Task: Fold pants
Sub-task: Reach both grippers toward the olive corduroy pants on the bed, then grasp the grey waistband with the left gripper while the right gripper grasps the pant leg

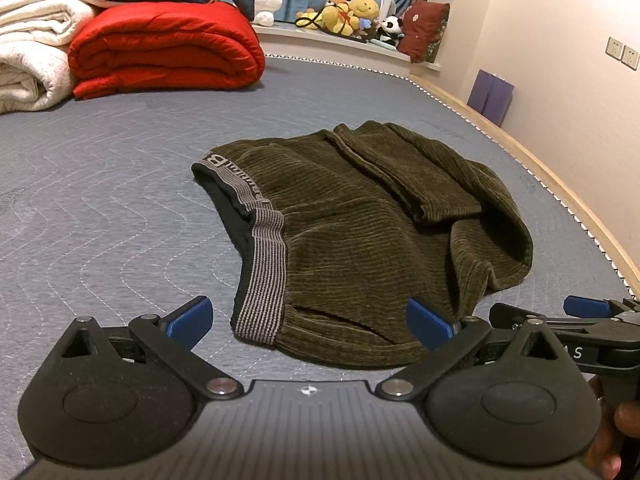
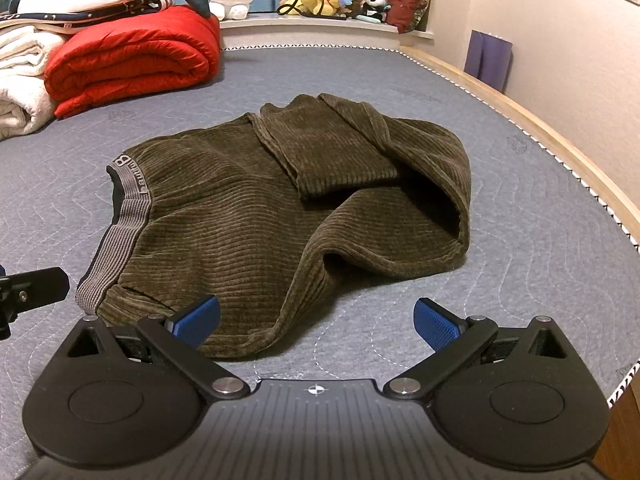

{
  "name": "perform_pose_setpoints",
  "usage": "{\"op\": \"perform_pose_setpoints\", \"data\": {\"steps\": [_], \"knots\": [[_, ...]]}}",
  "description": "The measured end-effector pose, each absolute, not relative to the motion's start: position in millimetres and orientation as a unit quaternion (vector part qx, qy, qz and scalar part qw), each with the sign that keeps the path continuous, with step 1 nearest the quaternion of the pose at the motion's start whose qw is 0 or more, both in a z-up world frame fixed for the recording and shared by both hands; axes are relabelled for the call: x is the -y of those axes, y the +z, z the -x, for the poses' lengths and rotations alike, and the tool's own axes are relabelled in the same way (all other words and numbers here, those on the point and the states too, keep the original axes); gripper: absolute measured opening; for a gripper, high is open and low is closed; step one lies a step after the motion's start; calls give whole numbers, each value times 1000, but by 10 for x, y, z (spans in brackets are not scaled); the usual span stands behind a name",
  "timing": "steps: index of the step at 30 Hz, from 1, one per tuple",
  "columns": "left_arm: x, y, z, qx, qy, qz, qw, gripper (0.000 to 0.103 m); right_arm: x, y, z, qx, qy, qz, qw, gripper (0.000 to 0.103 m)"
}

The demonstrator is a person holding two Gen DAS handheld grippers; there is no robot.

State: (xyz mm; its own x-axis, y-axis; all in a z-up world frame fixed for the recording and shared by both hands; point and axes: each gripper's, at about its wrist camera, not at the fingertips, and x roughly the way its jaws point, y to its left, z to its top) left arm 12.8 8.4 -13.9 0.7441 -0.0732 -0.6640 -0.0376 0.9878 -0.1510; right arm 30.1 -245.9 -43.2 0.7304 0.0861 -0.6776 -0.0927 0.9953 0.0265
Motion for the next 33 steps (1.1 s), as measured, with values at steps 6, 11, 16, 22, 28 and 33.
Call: {"op": "perform_pose_setpoints", "data": {"steps": [6, 11, 16, 22, 28, 33], "knots": [[-81, -138, -130, -358, -10, 79, 931, 103, 2447, -431, -302, -364, 48, 7, 930, 102], [-55, -147, -139, -364, -17, 80, 928, 103, 2442, -435, -303, -365, 48, 7, 930, 102], [-52, -195, -156, -392, -49, 99, 913, 103, 2453, -426, -298, -359, 38, 3, 933, 102], [-402, -17, -277, -397, -81, 128, 905, 58, 2731, -368, -371, -349, -16, -89, 933, 100], [-930, 190, -726, -351, -69, 136, 924, 0, 2809, -398, -433, -353, 0, -150, 924, 47], [-1219, -386, -982, -367, -74, 233, 898, 2, 2774, -528, -568, -380, 19, -160, 911, 46]]}}
